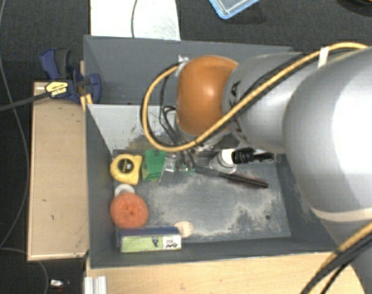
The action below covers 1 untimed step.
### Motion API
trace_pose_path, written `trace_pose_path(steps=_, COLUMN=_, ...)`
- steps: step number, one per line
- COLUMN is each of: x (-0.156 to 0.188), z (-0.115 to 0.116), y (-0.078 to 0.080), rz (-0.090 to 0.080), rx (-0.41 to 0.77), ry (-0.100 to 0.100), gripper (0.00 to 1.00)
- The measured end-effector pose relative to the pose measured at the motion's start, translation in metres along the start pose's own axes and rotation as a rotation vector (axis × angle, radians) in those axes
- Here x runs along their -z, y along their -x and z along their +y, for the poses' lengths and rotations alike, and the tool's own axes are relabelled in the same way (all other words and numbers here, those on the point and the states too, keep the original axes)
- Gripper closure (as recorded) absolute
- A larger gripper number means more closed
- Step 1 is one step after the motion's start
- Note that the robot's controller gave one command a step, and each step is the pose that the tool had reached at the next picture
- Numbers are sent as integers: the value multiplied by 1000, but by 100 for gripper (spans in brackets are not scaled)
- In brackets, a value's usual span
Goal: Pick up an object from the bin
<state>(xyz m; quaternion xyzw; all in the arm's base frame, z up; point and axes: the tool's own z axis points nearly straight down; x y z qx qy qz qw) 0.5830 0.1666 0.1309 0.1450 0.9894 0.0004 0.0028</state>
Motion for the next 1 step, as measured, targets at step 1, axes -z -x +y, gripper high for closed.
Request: trace_pose_path(steps=1, x=38, z=0, y=0, rz=1, rx=1, ry=0, gripper=100)
